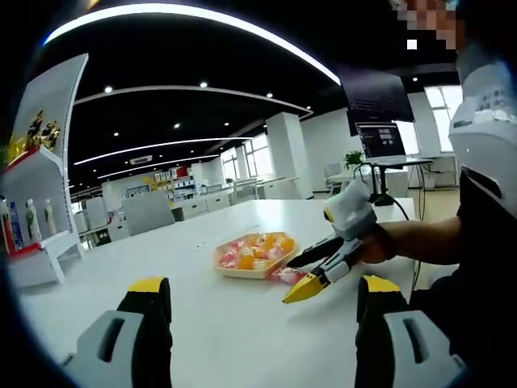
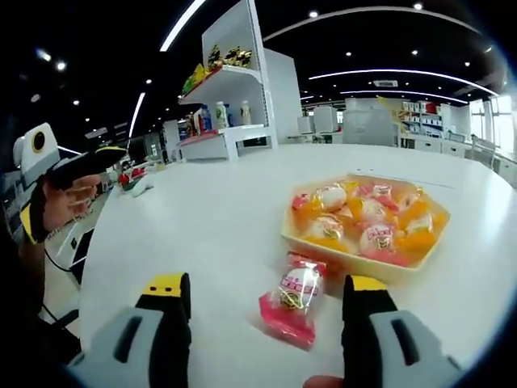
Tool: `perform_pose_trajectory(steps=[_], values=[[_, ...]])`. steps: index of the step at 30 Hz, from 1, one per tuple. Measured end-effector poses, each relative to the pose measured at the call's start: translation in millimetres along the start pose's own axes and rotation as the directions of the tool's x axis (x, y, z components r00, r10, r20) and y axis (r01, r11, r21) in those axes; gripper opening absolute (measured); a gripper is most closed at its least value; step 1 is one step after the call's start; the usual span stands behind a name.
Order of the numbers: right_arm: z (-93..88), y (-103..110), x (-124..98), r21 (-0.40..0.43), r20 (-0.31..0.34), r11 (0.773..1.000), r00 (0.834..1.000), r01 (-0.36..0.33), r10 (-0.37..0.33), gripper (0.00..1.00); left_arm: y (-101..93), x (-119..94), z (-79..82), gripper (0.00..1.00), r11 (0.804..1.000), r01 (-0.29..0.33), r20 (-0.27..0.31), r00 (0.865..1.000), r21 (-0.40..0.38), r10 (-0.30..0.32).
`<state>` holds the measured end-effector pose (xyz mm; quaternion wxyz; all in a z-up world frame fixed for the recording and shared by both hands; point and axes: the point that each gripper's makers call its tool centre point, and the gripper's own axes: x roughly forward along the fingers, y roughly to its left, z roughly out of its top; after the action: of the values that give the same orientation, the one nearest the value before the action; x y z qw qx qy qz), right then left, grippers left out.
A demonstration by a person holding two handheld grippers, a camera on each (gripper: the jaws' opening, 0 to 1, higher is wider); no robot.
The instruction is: Pick up the marshmallows scattered on the table and place them into the bowl on the table
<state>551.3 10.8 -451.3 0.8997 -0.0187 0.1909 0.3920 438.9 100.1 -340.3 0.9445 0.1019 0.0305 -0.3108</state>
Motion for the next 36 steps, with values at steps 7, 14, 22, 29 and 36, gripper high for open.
perform_pose_trajectory(steps=[7, 14, 22, 29, 36], values=[[0.4, -5.6, 0.9, 0.006, 0.008, 1.0, 1.0, 0.028, -0.028, 0.65, 0.1, 1.6, -3.0, 0.95, 1.0, 0.0, -0.011, 1.0, -0.002, 0.0], [-2.3, -9.5, 4.3, -0.006, 0.003, 0.998, 0.998, 0.055, -0.055, 0.57, 1.8, 0.6, -4.7, 0.95, 1.0, -0.007, -0.014, 1.0, -0.003, 0.007], [-2.1, -12.8, 5.3, -0.013, 0.014, 0.996, 0.996, 0.084, -0.084, 0.49, 2.6, -1.1, -6.3, 0.94, 1.0, -0.011, -0.02, 1.0, 0.002, 0.011], [-4.0, -21.9, 6.4, -0.099, 0.018, 0.985, 0.99, 0.144, -0.143, 0.38, 5.2, -4.1, -8.3, 0.94, 1.0, -0.02, -0.025, 0.999, 0.001, 0.02], [-4.1, -20.2, 6.4, -0.11, 0.022, 0.983, 0.989, 0.146, -0.144, 0.31, 7.0, -6.7, -9.6, 0.94, 1.0, -0.027, -0.032, 0.999, 0.003, 0.027]])
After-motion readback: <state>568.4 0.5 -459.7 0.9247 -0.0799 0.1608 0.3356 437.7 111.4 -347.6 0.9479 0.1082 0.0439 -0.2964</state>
